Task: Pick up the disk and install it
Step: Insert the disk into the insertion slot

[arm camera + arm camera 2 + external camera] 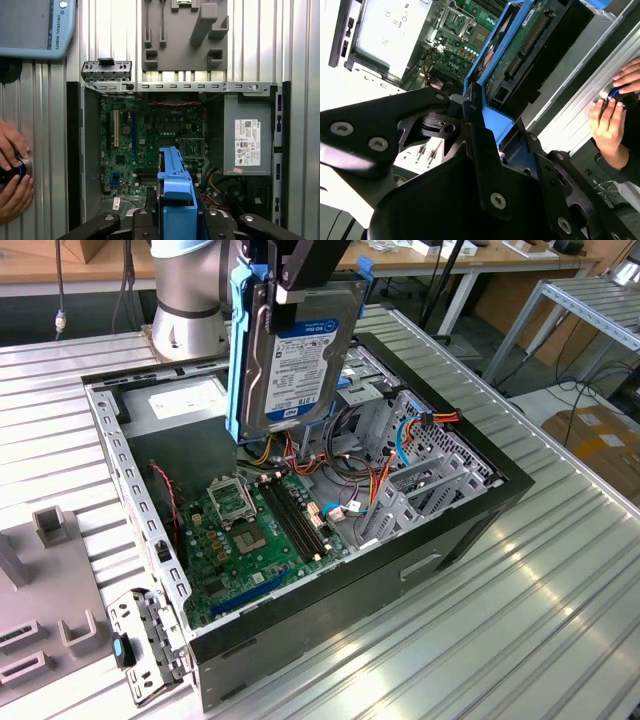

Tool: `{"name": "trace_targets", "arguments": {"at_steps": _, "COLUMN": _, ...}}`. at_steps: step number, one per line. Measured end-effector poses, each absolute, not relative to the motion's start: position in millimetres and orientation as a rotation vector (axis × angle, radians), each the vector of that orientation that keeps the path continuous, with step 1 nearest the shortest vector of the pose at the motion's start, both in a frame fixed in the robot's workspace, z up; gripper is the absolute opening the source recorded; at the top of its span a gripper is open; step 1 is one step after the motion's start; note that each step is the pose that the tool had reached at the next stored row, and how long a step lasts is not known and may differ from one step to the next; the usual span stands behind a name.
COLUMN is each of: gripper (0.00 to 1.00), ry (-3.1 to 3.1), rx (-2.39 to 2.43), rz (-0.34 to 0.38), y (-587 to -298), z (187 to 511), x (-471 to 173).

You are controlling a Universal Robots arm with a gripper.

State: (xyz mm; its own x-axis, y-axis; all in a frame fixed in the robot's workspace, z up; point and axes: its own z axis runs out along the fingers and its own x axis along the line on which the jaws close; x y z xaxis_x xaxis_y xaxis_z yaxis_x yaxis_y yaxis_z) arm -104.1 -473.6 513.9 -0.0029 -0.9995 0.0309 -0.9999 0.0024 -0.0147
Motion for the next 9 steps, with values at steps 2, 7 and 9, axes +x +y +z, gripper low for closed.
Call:
{"name": "trace_targets", "arguments": {"at_steps": 2, "gripper": 0.37, "ry": -2.22, "rx": 2.213, "rz": 0.058, "y": -473.6, "z": 513.9, "x": -104.1}}
{"name": "trace_targets", "arguments": {"at_steps": 7, "gripper": 0.37, "ry": -2.224, "rx": 2.217, "rz": 0.067, "y": -474.6, "z": 512.3, "x": -94.3}}
{"name": "trace_targets", "arguments": {"at_steps": 9, "gripper": 0.37, "ry": -2.224, "rx": 2.217, "rz": 0.067, "y": -475.2, "z": 511.6, "x": -86.8}}
